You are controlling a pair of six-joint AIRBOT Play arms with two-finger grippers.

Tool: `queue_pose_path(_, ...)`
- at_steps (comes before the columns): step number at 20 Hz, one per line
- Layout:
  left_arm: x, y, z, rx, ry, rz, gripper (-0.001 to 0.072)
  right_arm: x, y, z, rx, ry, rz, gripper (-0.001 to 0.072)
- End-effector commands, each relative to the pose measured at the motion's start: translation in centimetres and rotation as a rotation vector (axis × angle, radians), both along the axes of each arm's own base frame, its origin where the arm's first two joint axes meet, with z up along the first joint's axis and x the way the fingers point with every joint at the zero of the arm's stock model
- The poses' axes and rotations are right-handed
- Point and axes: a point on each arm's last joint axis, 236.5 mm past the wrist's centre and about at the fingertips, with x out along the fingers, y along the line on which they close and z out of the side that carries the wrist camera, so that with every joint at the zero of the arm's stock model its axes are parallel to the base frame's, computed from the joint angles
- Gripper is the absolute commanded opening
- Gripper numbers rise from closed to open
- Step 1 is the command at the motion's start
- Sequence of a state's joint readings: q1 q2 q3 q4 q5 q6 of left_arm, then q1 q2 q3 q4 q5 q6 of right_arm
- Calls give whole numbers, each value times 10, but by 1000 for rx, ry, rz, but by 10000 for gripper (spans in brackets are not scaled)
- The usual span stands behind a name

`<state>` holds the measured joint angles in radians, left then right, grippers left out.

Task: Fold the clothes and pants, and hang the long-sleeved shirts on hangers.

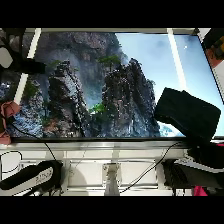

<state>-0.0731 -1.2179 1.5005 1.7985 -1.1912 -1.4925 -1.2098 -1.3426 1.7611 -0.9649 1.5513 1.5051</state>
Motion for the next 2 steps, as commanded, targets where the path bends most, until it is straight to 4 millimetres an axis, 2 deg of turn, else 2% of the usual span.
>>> queue_pose_path(1, 0, 0, 0, 1, 0, -1, 16, 36, 30, 17, -9, -49, 107, 483)
queue_pose_path(2, 0, 0, 0, 1, 0, -1, 16, 49, 44, 15, -8, -43, 153, 483)
